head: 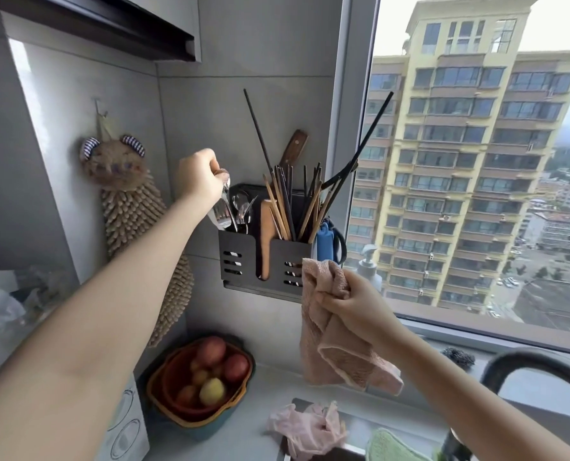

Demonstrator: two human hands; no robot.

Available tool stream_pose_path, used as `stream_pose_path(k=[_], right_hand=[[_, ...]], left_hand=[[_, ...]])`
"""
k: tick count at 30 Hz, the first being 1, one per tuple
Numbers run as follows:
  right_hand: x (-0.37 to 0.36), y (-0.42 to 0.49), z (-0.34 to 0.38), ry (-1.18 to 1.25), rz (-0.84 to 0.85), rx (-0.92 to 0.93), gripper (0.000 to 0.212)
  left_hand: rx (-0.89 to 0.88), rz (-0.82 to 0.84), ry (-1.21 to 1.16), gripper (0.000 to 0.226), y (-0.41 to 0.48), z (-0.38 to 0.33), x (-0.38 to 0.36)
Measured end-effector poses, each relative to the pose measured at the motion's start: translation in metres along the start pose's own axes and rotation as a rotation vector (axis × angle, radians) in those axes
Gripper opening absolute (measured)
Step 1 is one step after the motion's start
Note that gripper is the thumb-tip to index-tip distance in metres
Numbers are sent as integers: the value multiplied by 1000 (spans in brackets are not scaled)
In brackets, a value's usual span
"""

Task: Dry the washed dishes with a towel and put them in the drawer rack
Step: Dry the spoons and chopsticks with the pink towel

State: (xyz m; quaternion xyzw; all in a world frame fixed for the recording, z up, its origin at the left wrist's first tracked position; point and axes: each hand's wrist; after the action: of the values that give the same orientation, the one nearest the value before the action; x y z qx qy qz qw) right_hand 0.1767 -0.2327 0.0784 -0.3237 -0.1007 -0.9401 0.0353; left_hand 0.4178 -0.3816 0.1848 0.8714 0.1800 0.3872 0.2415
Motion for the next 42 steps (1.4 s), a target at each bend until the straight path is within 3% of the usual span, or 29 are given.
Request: stream_pose_path(k=[5,8,10,15,18,25,31,33,36,42], right_hand=[[5,-4,-4,53,12,-8,27],[8,-7,-6,65,5,-15,27],[11,-13,-6,96,-5,4,24],[34,-52,0,145,-43,42,20],[62,-99,2,213,-78,54,20],[144,-264,-52,457,-302,-100,17],[210,-417,-125,431,-715,-396,11],[231,-470,-149,377,-846,-498,18],[255,-544,-178,306,-994,-631,11],[262,-641,-226,247,-1055,-830,18]], left_hand=[[108,109,131,15,-4,1,-10],[147,185,167,35,-3,-2,-11],[152,152,131,46,-8,-8,-7],[-63,-80,5,32,-65,-50,16],[-230,-32,-101,27,-128,-92,22],[-510,452,-379,20,-290,-223,-24],[-681,786,-459,17,-409,-337,-101],[-724,892,-439,18,-454,-372,-125],[-749,1041,-345,26,-527,-414,-164],[-688,1363,14,29,-645,-448,-253]])
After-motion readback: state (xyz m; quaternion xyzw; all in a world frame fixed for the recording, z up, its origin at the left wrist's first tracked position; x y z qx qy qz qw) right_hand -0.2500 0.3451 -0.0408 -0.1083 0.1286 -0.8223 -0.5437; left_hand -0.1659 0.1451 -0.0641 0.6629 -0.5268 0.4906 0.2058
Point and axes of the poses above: each hand's wrist, its own y-axis towards the middle knuckle, its own x-axis out of the back of the hand, z = x × y, and after that the axes turned 11 degrees about z, right-handed
